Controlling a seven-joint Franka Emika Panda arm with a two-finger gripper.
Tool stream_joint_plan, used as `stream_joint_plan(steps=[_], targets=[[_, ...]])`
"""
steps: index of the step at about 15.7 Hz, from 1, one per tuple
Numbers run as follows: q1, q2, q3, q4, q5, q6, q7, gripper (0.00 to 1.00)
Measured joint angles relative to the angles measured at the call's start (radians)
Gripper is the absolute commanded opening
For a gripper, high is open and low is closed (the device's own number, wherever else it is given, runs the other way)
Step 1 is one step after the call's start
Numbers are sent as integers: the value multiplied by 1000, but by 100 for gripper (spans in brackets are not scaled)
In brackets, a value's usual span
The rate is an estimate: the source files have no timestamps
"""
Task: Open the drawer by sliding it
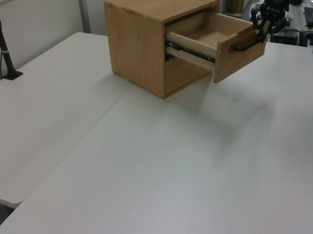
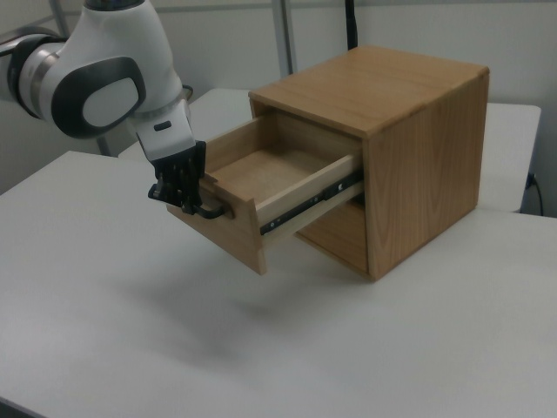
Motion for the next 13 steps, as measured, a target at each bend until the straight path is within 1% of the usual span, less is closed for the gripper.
stream_joint_plan(steps=[1, 2, 3, 4, 6, 10, 13], targets=[[6, -4, 0, -2, -1, -1, -11, 88], [11, -5, 0, -2, -6, -3, -11, 100], [13, -5, 0, 0, -9, -6, -37, 100], [19, -9, 0, 10, -9, -29, -92, 100], [37, -25, -6, 56, -9, -113, -169, 100], [99, -54, -33, 164, -9, -248, -300, 100], [150, -44, -35, 212, -19, -297, -427, 100]])
